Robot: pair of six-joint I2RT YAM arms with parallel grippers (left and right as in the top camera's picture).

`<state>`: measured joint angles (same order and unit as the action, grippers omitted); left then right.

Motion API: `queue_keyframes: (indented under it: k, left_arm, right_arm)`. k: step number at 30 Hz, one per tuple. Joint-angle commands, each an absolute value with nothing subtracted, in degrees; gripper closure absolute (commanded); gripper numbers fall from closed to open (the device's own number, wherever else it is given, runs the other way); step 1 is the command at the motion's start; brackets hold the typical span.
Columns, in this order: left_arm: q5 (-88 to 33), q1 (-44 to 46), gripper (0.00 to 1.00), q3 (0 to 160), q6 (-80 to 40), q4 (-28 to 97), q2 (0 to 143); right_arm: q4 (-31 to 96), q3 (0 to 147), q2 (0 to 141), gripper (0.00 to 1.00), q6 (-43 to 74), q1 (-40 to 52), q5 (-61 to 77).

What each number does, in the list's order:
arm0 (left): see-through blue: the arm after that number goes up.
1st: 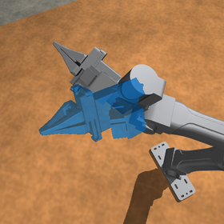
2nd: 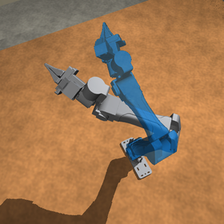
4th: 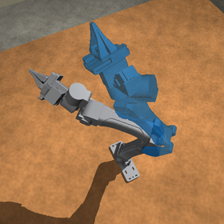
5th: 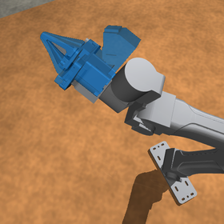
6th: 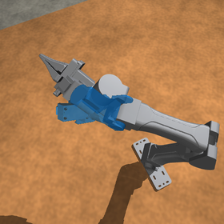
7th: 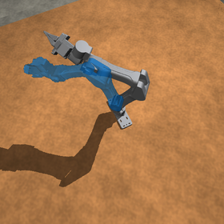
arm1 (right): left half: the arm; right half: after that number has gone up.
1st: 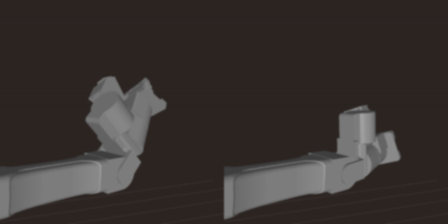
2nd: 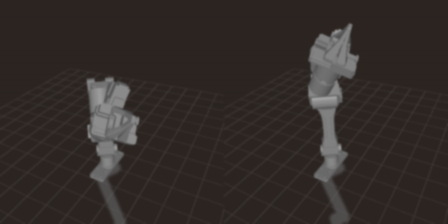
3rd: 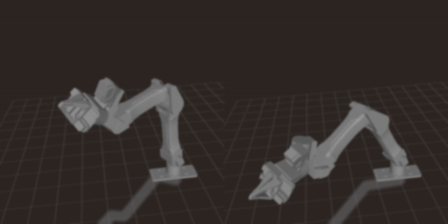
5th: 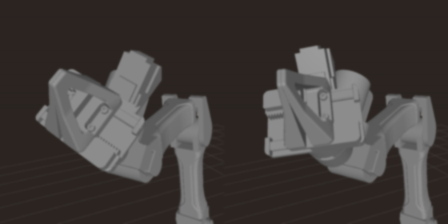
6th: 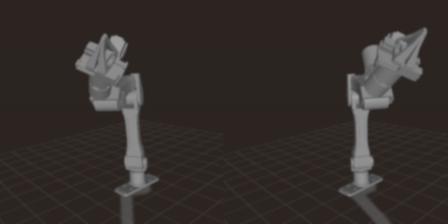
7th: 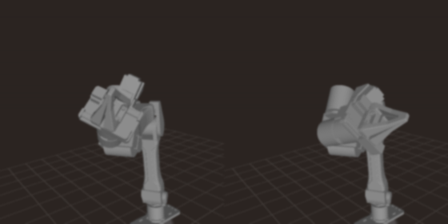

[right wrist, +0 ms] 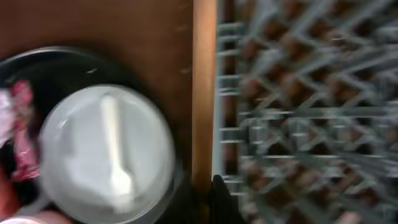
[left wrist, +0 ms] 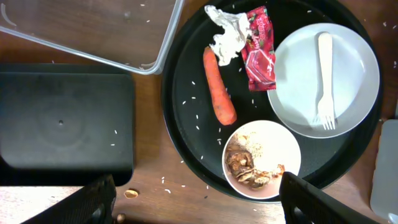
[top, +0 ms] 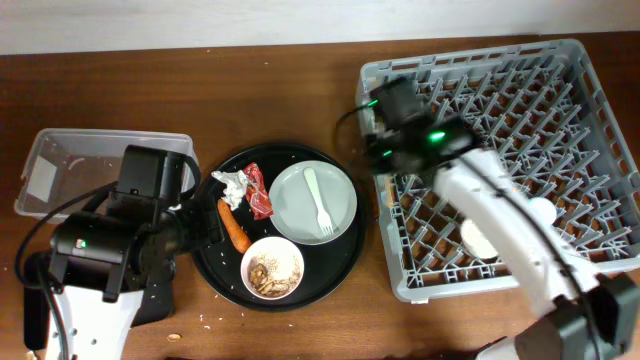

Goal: Sort waste into correct bins and load items into the dishwasher rack

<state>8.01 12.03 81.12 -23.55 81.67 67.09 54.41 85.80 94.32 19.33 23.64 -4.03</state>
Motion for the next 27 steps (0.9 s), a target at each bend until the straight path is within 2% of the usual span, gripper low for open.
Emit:
queue_keyframes:
  k: [1, 3, 4, 5, 7, 9, 11, 13, 15, 17, 21, 25, 27]
  left_arm:
    - [8.84, 11.77, 0.16, 81.03, -23.05, 81.45, 67.18]
    - [8.84, 11.77, 0.16, 81.03, -23.05, 81.52, 67.18]
    - [8.82, 11.77, 0.16, 81.03, -23.05, 81.54, 67.18]
    - [8.84, 11.77, 0.16, 81.03, -23.03, 81.54, 67.18]
    - [8.84, 11.77, 0.15, 81.03, -23.05, 81.49, 67.18]
    - [8.82, 11.77, 0.15, 81.03, -23.05, 81.49, 67.18]
    - [8.82, 11.77, 0.15, 81.03, -23.05, 81.52, 67.18]
    - [8.82, 11.77, 0.15, 81.03, -23.07, 81.49, 67.18]
    - [8.34, 11.77, 0.15, 81.03, -23.05, 81.49, 67.18]
    - [8.36, 11.77, 0.15, 81.03, -23.05, 81.52, 67.18]
    - [8.36, 11.77, 0.15, 81.03, -23.05, 81.54, 67.18]
    - [8.38, 11.77, 0.15, 81.03, -23.05, 81.52, 67.18]
    - [8.36, 11.77, 0.15, 81.03, -23.05, 81.54, 67.18]
  right_arm:
    - [56.01, 85.14, 97.21, 0.96, 12.21, 18.68, -3.27]
    - [54.65, 84.68, 103.85, 0.95, 7.90, 18.46, -3.27]
    - [54.50, 84.68, 104.77, 0.85, 7.42, 18.76, -3.27]
    - [54.24, 85.62, 104.22, 0.64, 7.46, 19.49, -3.27]
    - [54.46, 88.23, 101.01, 0.53, 7.49, 22.00, -0.95]
    - [54.00, 88.31, 100.09, 0.54, 9.37, 28.32, 1.26]
    - [52.51, 87.92, 105.06, 0.50, 11.38, 36.42, -1.02]
    - [50.65, 87.92, 112.75, 0.46, 15.14, 39.24, -3.33]
    - [48.49, 87.92, 119.61, 0.46, 17.69, 39.29, -3.11]
    - [47.27, 87.92, 122.72, 0.55, 18.55, 39.31, -3.03]
    - [48.05, 88.97, 122.30, 0.87, 18.26, 39.27, -3.03]
    - [51.68, 94.32, 112.88, 0.90, 16.80, 38.87, -4.43]
    - [55.46, 97.27, 106.43, 0.92, 16.80, 35.83, -5.56]
